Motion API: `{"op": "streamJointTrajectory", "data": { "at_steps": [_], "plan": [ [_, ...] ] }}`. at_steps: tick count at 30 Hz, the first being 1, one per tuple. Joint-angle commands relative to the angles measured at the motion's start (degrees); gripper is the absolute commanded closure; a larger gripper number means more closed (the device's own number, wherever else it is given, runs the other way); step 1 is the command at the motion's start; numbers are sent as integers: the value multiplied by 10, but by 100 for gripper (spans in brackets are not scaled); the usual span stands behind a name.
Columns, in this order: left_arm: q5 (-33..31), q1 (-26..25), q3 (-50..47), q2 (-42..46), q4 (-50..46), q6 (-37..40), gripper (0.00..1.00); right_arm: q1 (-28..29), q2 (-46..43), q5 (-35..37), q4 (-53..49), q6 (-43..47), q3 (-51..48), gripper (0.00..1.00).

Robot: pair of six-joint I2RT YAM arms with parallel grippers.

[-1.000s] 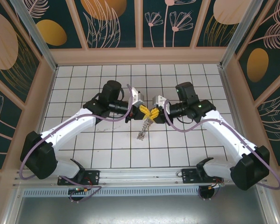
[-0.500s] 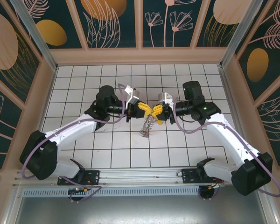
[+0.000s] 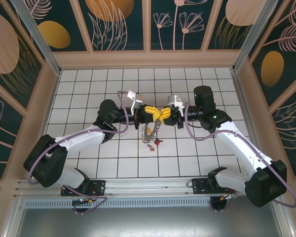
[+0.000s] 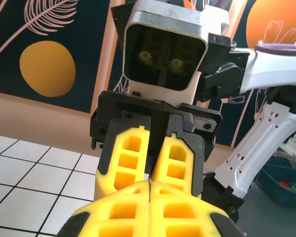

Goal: Put the keys on the keyring

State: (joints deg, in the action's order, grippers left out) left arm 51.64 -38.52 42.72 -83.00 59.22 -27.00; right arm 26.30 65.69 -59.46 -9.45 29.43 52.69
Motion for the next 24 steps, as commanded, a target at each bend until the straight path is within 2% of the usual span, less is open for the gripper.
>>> {"op": "streamJointTrajectory", "data": {
  "at_steps": [1,5,8,14,21,24],
  "plan": [
    [-23,-21,-5,-6,158,-60,100,10,-13,38,80,-57,-25,85],
    [-38,-21,-8,-5,179,-66,100,9,-27,53,92,-80,-38,79],
    [-36,-21,-7,3,167,-58,100,6,-43,56,70,-68,-43,78],
    [-30,-22,3,31,94,-18,100,-16,-83,54,35,-50,-52,78],
    [-32,-22,3,37,102,-28,100,-20,-88,32,18,-40,-52,79],
    [-32,-21,3,36,102,-31,100,-20,-89,24,31,-45,-52,82]
  ]
}}
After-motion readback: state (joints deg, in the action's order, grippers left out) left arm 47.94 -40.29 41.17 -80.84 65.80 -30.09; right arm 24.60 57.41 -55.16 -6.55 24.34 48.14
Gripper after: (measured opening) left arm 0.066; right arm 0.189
